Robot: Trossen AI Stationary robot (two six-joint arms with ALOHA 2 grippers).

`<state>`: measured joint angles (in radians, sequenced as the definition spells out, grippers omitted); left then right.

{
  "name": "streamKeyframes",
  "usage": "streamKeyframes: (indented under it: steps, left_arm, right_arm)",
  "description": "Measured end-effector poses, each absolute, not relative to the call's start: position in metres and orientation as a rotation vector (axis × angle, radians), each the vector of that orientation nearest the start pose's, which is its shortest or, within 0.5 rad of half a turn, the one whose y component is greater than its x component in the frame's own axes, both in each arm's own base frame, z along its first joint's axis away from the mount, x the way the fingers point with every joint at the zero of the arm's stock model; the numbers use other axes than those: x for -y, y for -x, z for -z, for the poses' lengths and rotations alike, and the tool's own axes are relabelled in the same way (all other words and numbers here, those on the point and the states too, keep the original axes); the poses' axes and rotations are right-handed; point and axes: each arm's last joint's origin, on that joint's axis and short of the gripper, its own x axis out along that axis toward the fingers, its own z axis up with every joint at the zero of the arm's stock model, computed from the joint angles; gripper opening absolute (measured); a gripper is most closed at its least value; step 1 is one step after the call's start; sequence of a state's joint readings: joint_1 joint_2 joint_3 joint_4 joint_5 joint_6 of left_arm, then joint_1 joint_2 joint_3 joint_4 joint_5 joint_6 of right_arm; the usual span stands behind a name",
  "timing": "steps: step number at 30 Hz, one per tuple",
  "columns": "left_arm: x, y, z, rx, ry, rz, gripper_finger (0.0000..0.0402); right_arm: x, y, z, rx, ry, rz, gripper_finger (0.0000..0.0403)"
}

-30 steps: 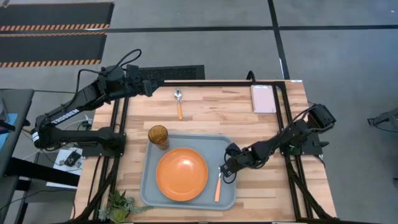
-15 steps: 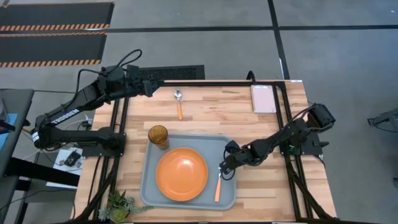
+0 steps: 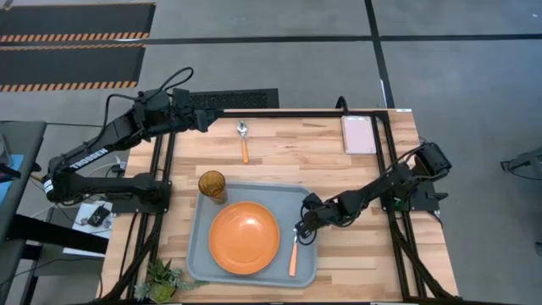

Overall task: Pick and place plate/cup/fork/spoon on tray
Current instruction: Put the light orange fork on the gray serving tray to the right of the orange plate, then put the yellow spoon on the gray serving tray to the right of the light orange fork

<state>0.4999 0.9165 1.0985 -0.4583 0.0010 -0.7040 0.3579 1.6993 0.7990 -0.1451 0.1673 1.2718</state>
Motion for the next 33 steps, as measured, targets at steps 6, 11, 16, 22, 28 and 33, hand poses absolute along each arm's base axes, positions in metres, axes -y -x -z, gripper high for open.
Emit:
streamKeyframes:
  steps: [6,11,16,22,28,33]
  left_arm:
    - [-0.087,-0.16,-0.39,-0.084,0.755,-0.573,0.0206]
    - [-0.087,-0.16,-0.39,-0.083,0.76,-0.572,0.0206]
    - [-0.087,-0.16,-0.39,-0.083,0.759,-0.572,0.0206]
    - [-0.087,-0.16,-0.39,-0.083,0.759,-0.572,0.0206]
    - [-0.087,-0.16,-0.39,-0.083,0.759,-0.573,0.0206]
    - [-0.087,-0.16,-0.39,-0.084,0.759,-0.57,0.0206]
  right_arm:
    - [-0.1,-0.287,-0.129,-0.943,-0.875,0.446,0.0016]
    - [-0.097,-0.289,-0.129,-0.942,-0.871,0.434,0.0019]
    - [-0.094,-0.292,-0.13,-0.934,-0.871,0.407,0.0022]
    - [-0.091,-0.293,-0.13,-0.945,-0.868,0.388,0.0015]
    - [-0.09,-0.293,-0.131,-0.943,-0.87,0.391,0.0022]
    - [-0.081,-0.285,-0.148,-0.952,-0.866,0.418,0.0025]
